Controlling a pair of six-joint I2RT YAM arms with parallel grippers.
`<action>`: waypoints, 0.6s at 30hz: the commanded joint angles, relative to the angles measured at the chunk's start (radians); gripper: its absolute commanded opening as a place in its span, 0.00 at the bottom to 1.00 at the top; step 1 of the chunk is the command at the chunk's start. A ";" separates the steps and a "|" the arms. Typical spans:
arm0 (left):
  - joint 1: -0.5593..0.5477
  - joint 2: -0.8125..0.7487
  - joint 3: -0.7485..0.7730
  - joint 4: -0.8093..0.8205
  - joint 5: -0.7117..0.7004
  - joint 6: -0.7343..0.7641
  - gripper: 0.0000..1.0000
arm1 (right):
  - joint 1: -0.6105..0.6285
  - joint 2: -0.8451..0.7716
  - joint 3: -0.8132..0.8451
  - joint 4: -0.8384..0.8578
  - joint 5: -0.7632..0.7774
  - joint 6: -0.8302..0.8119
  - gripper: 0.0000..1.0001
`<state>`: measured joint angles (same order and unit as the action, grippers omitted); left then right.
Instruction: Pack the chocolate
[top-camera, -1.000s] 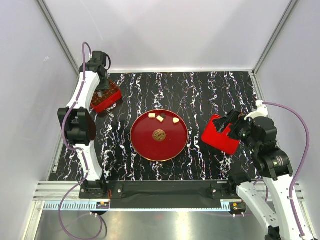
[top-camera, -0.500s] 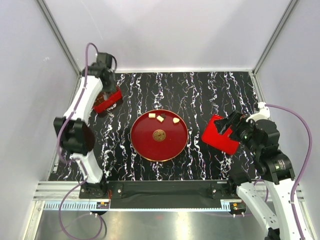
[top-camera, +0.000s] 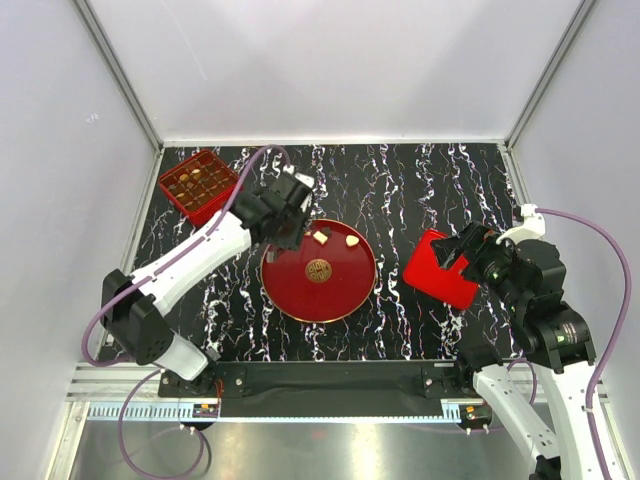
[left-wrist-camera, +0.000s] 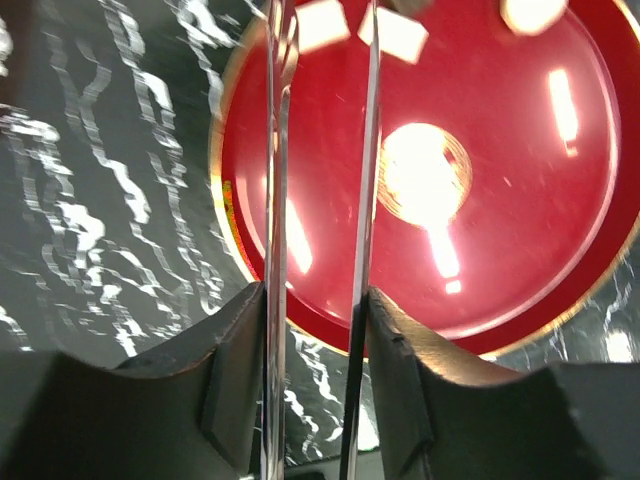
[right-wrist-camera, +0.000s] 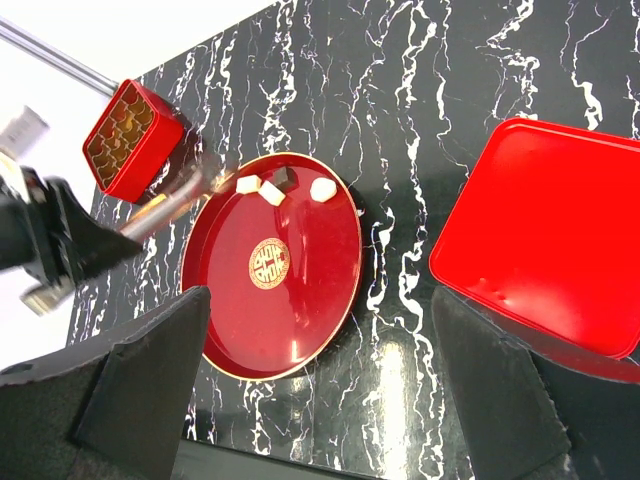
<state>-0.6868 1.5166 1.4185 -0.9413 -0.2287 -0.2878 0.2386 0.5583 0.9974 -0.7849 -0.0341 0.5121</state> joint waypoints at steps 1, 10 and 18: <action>-0.049 -0.062 -0.036 0.071 -0.001 -0.063 0.47 | 0.001 0.000 0.032 0.003 0.028 0.002 1.00; -0.091 -0.003 -0.092 0.153 0.000 -0.057 0.48 | 0.001 -0.006 0.046 -0.008 0.030 0.000 1.00; -0.105 0.040 -0.081 0.153 -0.001 -0.047 0.48 | -0.001 -0.014 0.046 -0.016 0.057 -0.012 1.00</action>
<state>-0.7822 1.5478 1.3247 -0.8337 -0.2245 -0.3374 0.2386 0.5526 1.0088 -0.8108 -0.0078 0.5125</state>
